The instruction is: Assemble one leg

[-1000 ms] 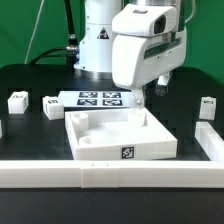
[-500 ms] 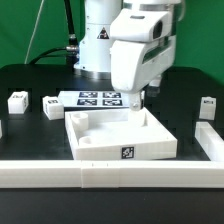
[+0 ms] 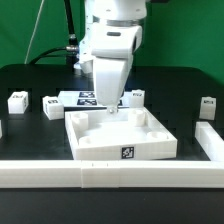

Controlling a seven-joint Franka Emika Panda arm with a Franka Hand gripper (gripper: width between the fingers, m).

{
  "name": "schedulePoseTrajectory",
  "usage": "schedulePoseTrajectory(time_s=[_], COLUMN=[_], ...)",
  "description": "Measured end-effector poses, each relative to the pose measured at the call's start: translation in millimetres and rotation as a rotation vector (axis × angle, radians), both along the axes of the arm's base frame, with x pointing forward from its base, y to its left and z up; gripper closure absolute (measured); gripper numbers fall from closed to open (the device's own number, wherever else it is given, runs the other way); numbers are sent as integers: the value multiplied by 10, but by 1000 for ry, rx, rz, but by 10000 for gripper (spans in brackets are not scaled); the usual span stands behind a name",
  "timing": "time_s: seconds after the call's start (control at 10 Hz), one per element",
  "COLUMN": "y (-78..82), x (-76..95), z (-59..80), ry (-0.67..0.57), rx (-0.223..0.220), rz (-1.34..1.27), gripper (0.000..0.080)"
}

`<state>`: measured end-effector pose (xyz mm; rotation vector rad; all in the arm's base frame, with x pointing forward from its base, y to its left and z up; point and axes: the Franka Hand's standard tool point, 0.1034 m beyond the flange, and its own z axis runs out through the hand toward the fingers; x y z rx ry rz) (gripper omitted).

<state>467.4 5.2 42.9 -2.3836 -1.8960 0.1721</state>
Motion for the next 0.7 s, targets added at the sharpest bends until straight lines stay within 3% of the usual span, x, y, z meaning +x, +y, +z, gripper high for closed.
schedulePoseTrajectory(time_s=[0.3,0.5,0.7], y=[-14,-120,-104], x=[-2,-71,-117], z=[-8,-73,-179], ry=[-3,-31,-37], rx=[4,41,64], rz=[24,233,372], gripper=[150,150,150])
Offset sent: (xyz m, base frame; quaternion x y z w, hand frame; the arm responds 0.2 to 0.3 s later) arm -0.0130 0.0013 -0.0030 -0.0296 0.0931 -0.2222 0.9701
